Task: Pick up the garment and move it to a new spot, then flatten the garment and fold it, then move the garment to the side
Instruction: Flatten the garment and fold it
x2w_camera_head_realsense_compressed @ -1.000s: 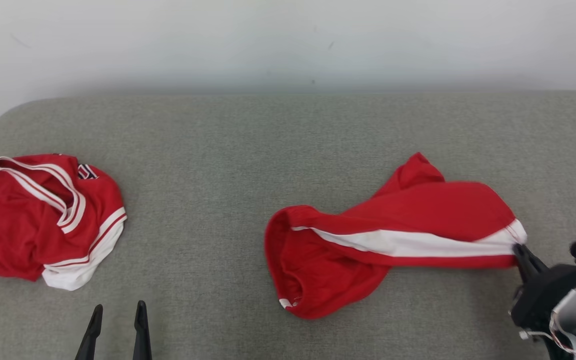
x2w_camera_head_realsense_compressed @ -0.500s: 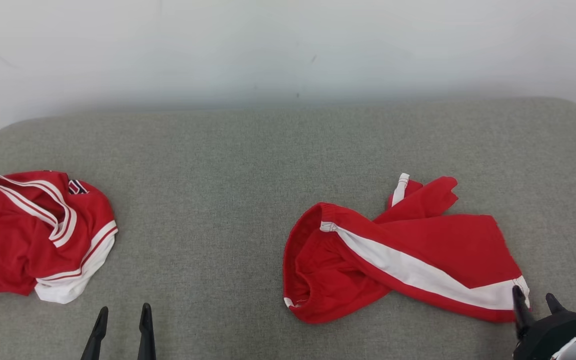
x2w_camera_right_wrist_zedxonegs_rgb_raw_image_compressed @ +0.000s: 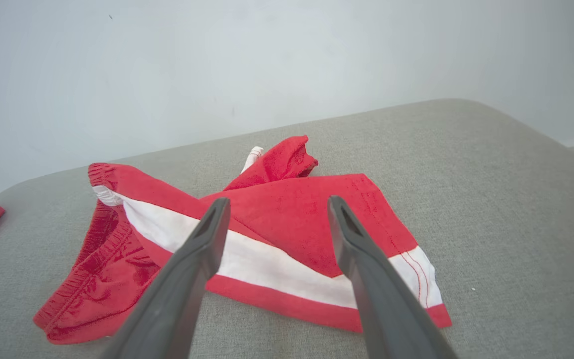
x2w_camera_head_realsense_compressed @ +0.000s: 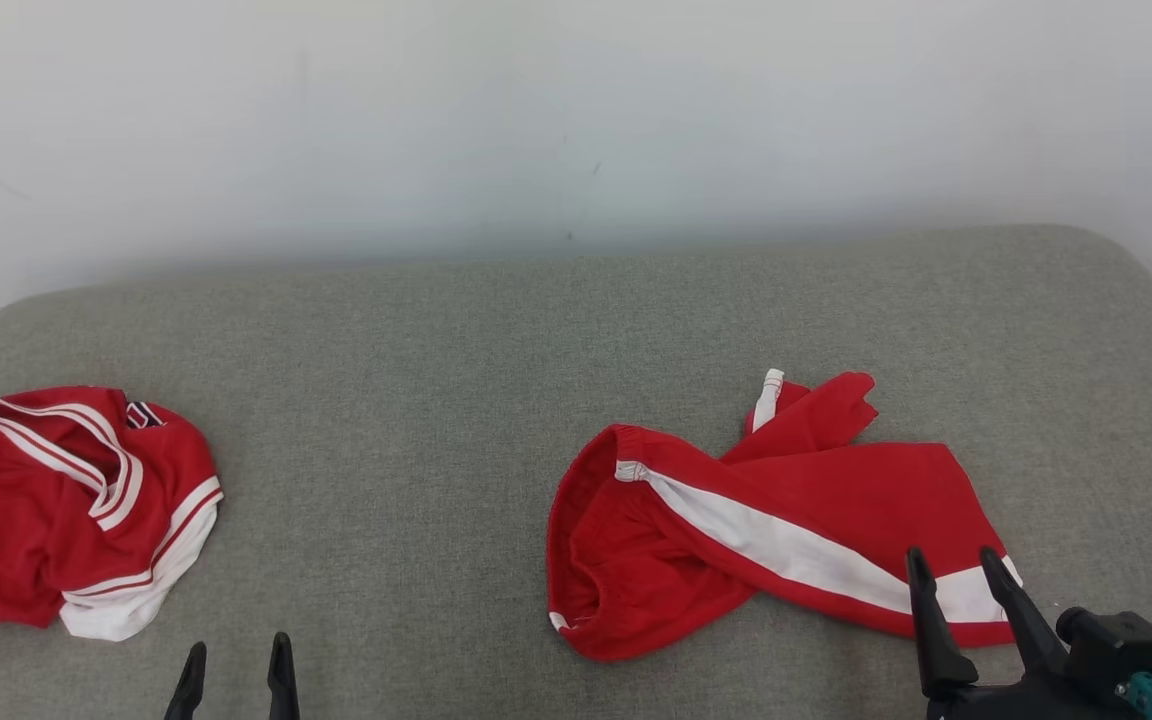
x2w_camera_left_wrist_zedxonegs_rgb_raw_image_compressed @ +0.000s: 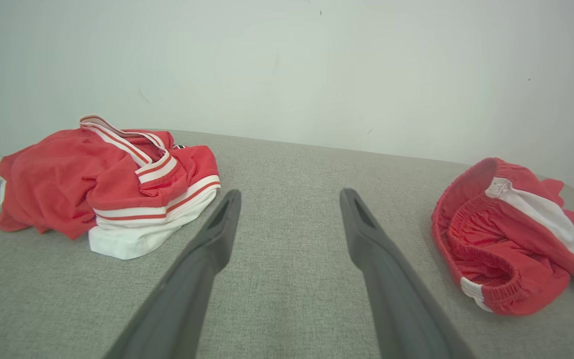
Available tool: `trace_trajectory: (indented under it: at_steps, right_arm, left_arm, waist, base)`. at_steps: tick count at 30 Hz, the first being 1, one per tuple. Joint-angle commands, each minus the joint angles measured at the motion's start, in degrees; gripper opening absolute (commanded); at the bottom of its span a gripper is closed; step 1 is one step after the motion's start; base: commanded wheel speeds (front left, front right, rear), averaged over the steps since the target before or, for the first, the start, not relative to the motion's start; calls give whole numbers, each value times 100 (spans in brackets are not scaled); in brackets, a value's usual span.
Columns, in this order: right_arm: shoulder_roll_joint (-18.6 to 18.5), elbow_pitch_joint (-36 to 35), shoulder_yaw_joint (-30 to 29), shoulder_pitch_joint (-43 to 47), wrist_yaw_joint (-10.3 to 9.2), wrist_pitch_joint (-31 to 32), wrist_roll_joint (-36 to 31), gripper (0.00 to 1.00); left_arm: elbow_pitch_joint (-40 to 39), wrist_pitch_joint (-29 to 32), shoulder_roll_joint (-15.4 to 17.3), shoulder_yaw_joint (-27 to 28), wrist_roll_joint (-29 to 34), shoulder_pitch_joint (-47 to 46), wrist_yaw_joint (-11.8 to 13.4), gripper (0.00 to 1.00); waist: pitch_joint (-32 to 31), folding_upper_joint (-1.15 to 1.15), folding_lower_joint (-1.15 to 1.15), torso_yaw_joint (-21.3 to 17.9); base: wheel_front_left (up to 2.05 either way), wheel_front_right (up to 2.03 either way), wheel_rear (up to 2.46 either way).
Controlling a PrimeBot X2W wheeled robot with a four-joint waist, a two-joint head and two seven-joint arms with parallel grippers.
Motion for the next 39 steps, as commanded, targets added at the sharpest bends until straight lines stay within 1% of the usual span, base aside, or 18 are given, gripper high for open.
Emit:
trace_trajectory:
  at_steps: [1,4,5,8,10,17,21,25,28,32,34,36,39]
  right_arm:
    - [-80,-57,91,79,-11,-233,-85,100]
    - [-137,-75,345,227,-11,-695,-222,100]
    - [-137,-75,345,227,-11,-695,-222,100]
    - [-244,-13,542,333,-11,-1029,-409,100]
    - [-239,49,600,419,-11,-1149,-472,100]
    - [-186,217,598,517,-11,-1276,-577,100]
    - [-182,238,642,450,-11,-1285,-551,100]
    - [-194,257,663,433,-11,-1280,-485,100]
    - [-202,273,696,409,-11,-1265,-445,100]
    - [-230,264,769,361,-11,-1235,-401,100]
    - [-241,259,791,335,-11,-1223,-394,100]
    - [-245,256,806,306,-11,-1220,-396,100]
    - [-249,265,834,277,-11,-1215,-370,100]
  left_arm:
    - [12,-19,-9,10,-14,49,33,100]
    - [36,-19,-8,7,-48,78,43,100]
    - [36,-19,-8,7,-48,78,43,100]
    - [72,-19,-8,30,-84,115,56,100]
    - [98,-19,-8,49,-97,134,66,100]
    - [216,-19,-8,54,-125,193,57,100]
    - [286,-19,-8,-45,-159,150,32,100]
    - [474,-19,-10,-329,-252,-68,4,100]
    - [860,-11,-8,-709,-449,-340,-37,100]
    - [1333,394,-9,-1242,-1125,-991,-43,100]
    - [1524,623,81,-1490,-1347,-1328,-41,100]
    - [1752,784,196,-1622,-1414,-1639,-34,100]
    - [2184,941,290,-1717,-1296,-2050,-25,100]
  waist:
    - [-41,0,1,-32]
    - [-89,0,1,-50]
    - [-89,0,1,-50]
    - [-133,0,1,-59]
    - [-164,0,1,-66]
    - [-246,0,1,-146]
    - [-252,0,1,-204]
    - [-233,0,1,-277]
    - [-206,0,1,-367]
    - [-144,0,1,-541]
    - [-104,0,1,-648]
    - [-60,0,1,-765]
    - [-4,0,1,-948]
  base:
    - [0,0,0]
    - [0,0,0]
    - [0,0,0]
    - [0,0,0]
    - [0,0,0]
    - [0,0,0]
    - [0,0,0]
    - [0,0,0]
    - [0,0,0]
    - [0,0,0]
    - [0,0,0]
    - [0,0,0]
    - [0,0,0]
